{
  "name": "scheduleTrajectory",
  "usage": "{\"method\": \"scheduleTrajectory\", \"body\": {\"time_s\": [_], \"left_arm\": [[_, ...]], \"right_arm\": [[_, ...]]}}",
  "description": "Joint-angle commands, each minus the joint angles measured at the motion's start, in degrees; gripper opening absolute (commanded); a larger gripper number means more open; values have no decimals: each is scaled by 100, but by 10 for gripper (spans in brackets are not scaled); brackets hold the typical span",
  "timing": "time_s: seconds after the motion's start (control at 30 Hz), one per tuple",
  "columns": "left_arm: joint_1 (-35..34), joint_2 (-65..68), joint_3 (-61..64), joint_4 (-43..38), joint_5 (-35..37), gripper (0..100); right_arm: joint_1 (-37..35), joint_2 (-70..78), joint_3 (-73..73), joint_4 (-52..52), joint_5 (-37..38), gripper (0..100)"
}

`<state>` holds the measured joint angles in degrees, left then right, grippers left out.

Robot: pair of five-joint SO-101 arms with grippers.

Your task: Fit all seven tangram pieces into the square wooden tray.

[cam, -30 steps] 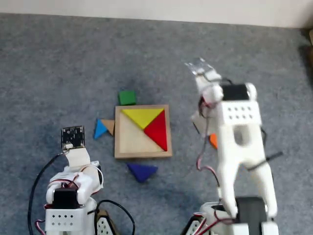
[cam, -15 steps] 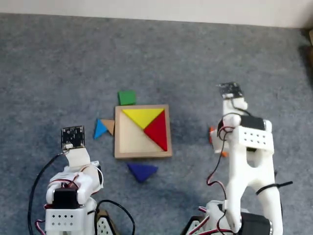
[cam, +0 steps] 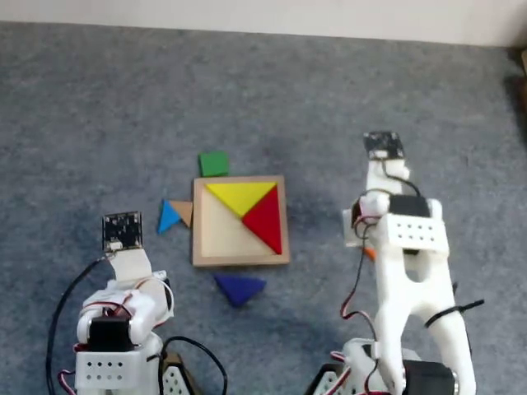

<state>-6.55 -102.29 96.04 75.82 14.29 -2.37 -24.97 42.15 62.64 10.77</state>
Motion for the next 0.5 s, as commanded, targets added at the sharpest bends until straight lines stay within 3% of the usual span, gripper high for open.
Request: {"method": "scheduleTrajectory", "body": {"time_s": [0.0,0.33,0.47], "left_arm": [[92,-295,110,9,9,5],[92,-295,110,9,9,5],[92,-295,110,9,9,5]], "right_arm": [[-101,426,-119,-259,-185,268],[-207,2290,-1226,-321,-123,267],[-207,2519,-1297,-321,281,267]]}}
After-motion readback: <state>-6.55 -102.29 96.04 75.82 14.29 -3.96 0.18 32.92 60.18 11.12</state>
